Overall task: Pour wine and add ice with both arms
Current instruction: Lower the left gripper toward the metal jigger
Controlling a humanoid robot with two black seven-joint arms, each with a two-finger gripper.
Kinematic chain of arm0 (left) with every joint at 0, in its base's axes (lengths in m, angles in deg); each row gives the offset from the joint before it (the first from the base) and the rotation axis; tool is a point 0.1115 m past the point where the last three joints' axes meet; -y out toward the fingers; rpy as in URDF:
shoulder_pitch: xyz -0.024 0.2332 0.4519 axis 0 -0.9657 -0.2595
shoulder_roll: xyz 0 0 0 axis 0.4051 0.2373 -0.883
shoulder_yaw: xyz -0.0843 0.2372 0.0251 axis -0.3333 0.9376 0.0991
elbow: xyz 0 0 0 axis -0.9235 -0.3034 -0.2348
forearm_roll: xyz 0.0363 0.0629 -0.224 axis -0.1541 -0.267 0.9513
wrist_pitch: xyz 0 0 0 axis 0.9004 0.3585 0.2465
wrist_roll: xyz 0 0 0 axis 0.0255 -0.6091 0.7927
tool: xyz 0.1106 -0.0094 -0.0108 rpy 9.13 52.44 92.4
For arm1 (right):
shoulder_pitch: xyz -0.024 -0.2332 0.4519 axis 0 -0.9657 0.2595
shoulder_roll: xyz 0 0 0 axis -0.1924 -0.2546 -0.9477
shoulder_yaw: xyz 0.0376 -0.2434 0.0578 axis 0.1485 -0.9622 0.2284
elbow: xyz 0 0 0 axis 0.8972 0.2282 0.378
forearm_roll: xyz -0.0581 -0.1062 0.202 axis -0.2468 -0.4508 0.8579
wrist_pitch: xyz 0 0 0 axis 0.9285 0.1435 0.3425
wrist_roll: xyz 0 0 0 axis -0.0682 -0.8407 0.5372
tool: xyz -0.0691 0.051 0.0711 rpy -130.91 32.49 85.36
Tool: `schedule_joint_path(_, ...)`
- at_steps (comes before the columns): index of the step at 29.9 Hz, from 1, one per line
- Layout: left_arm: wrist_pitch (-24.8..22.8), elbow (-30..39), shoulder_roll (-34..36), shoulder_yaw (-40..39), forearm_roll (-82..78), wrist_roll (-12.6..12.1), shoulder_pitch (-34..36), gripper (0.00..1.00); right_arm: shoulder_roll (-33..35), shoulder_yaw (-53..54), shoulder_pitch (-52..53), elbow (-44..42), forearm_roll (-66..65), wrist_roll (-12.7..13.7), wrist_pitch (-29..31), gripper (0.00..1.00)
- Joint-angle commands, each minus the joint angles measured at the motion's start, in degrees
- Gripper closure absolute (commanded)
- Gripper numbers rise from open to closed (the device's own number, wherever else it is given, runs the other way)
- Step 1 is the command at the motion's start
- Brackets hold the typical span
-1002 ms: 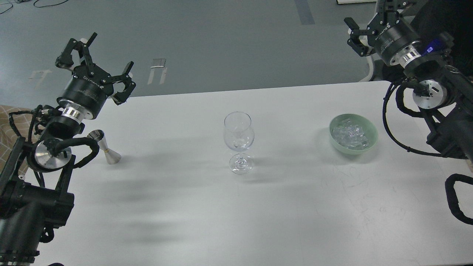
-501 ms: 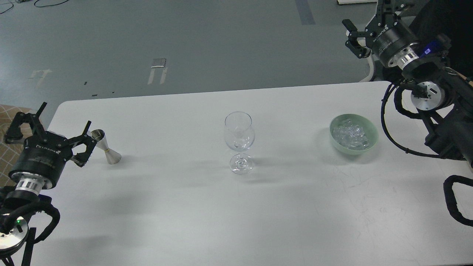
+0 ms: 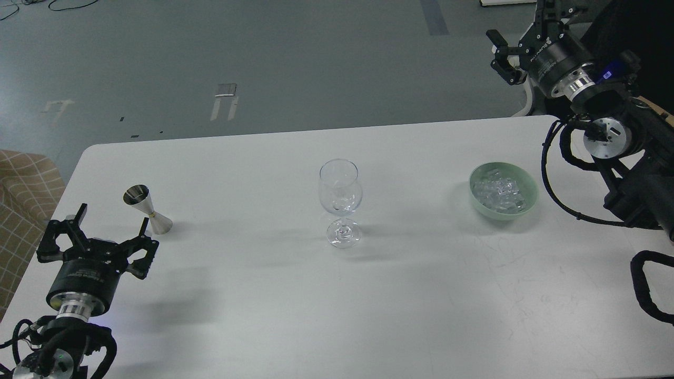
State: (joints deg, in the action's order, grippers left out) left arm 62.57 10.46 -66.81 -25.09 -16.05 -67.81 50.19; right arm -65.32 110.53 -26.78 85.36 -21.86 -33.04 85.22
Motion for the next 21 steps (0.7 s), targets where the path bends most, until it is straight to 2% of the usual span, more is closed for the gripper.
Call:
schedule_joint_path(1,0.2,-2.2,-1.2,0.6,0.0,0.8,0.6,0.02,0.0,0.0,-0.1,0.0,0.0,0.0,0.0,0.00)
schedule_joint_path(3,0.2,-4.8,-1.3,0.6,0.1,1.7,1.6,0.02,0.0,0.0,-0.1,0.0,0.0,0.0,0.0,0.00)
schedule_joint_path(9,0.6,-8.7,-1.3,0.6,0.4,2.1,4.1,0.02,0.1,-0.1,-0.1,0.0,0.0,0.1,0.0,0.00)
schedule_joint_path(13,3.5,-10.9,-1.3,0.6,0.5,2.4,6.4,0.01,0.1,-0.1,-0.1,0.0,0.0,0.1,0.0,0.00)
schedule_joint_path(21,3.9,-15.0,-1.3,0.5,0.6,3.3,10.5,0.01,0.1,-0.1,-0.2,0.1,0.0,0.1,0.0,0.00)
